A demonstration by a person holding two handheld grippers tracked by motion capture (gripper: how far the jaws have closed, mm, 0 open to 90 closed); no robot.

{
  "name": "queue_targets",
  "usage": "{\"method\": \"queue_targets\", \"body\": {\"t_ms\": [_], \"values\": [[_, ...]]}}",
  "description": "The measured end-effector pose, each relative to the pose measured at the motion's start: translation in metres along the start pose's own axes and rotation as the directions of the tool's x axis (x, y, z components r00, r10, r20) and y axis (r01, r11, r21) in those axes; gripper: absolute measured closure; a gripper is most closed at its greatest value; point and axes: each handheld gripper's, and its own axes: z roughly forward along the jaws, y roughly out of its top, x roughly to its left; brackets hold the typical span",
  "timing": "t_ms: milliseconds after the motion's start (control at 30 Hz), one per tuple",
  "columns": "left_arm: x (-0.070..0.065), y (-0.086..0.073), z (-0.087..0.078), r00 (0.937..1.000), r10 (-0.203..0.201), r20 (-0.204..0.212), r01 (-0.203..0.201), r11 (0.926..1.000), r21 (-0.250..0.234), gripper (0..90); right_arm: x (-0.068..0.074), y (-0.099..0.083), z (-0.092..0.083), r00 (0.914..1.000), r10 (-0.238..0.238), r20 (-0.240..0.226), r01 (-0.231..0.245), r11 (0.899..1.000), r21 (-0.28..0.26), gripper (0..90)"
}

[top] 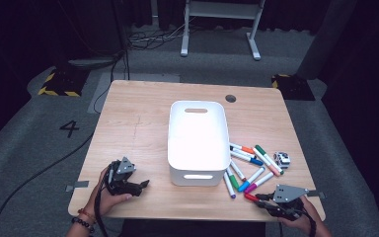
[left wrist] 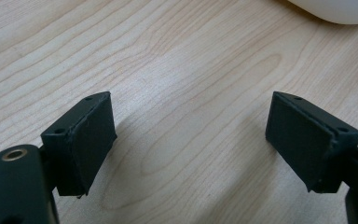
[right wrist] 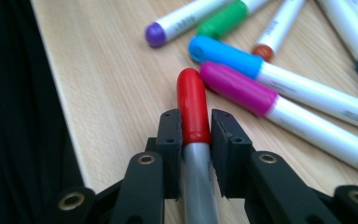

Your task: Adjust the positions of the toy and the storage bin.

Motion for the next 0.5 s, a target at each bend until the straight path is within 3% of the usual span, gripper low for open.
{"method": "queue_targets", "body": {"t_ms": [233, 267, 400, 433, 467, 500], "values": [[0.0, 0.0, 0.0, 1.0, -0.001, 0.003, 0.001, 1.0, 0.0, 15.9, -0.01, -0.011, -0.009, 0.9957, 0.07, 0.062, -0.07, 0.998, 0.002, 74.5], [0.0, 0.0, 0.0, 1.0, -0.001, -0.001, 0.001, 1.0, 0.0, 15.9, -0.015, -0.014, -0.011, 0.9907, 0.095, 0.097, -0.096, 0.995, 0.0, 74.5], [0.0, 0.0, 0.0, 1.0, -0.002, -0.003, 0.002, 1.0, -0.003, 16.0, -0.021, -0.017, -0.013, 0.9822, 0.129, 0.136, -0.13, 0.991, -0.003, 74.5], [0.0, 0.0, 0.0, 1.0, -0.002, -0.003, 0.002, 1.0, -0.003, 16.0, -0.022, -0.017, -0.014, 0.9786, 0.144, 0.147, -0.145, 0.989, -0.003, 74.5], [0.0, 0.0, 0.0, 1.0, -0.002, -0.003, 0.002, 1.0, -0.003, 15.9, -0.025, -0.019, -0.014, 0.9691, 0.175, 0.174, -0.175, 0.984, -0.011, 74.5], [0.0, 0.0, 0.0, 1.0, -0.002, -0.003, 0.002, 1.0, -0.003, 16.0, -0.025, -0.019, -0.014, 0.9691, 0.175, 0.174, -0.175, 0.984, -0.011, 74.5]]}}
